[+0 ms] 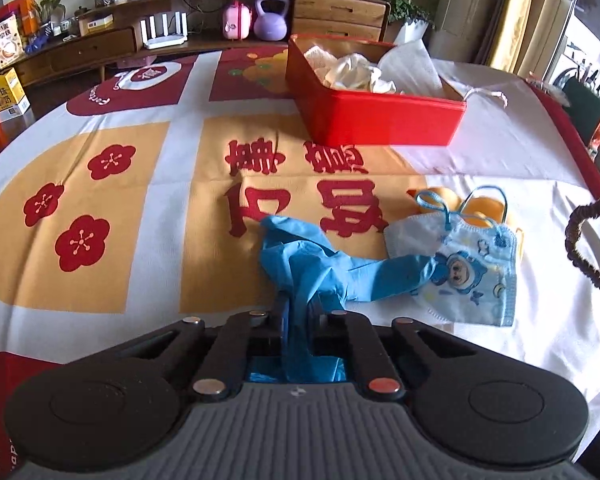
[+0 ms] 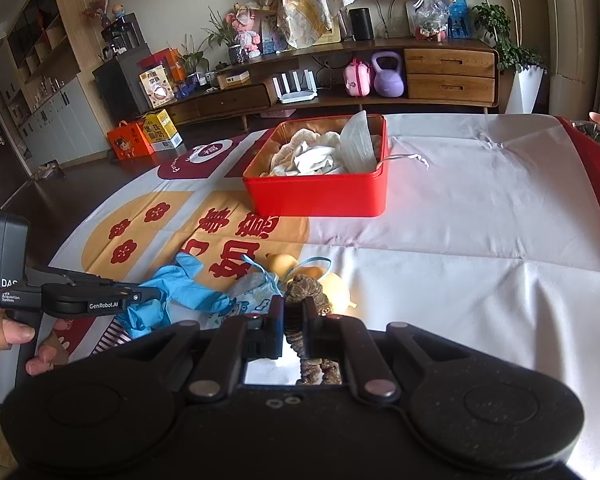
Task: Organize soft objects
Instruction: 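Carry the blue glove with the left tool and the bead string with the right tool into the tin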
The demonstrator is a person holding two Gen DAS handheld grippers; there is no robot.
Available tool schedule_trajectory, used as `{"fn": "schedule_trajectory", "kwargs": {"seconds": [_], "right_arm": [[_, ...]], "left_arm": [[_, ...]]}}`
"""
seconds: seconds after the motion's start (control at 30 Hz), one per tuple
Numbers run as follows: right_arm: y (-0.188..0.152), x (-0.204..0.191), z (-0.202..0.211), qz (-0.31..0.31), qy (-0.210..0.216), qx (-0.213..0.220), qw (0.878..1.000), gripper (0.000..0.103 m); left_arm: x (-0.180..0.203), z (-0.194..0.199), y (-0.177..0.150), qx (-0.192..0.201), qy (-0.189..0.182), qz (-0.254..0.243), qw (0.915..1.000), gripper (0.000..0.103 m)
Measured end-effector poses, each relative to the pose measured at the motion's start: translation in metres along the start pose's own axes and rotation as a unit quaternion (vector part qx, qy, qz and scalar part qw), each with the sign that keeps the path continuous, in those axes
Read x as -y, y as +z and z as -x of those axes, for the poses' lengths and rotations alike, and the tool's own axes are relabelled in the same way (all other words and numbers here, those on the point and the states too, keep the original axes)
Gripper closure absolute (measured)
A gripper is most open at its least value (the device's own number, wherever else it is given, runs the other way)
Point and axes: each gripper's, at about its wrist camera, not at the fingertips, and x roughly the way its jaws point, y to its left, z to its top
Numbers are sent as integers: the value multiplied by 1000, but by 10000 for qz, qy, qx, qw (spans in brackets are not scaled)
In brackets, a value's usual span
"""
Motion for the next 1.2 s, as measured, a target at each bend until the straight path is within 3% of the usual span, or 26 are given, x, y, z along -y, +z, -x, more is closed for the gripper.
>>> {"fn": "schedule_trajectory", "kwargs": {"seconds": [0.7,1.2], "right_arm": [[49,-14,19,82,203,409,9989,95],[111,-12,-16,164,146,547,9983,95]], "left_arm": [[1,53,55,458,-333,300,9979,97],[27,62,134,877,-504,-107,9948,96]]}}
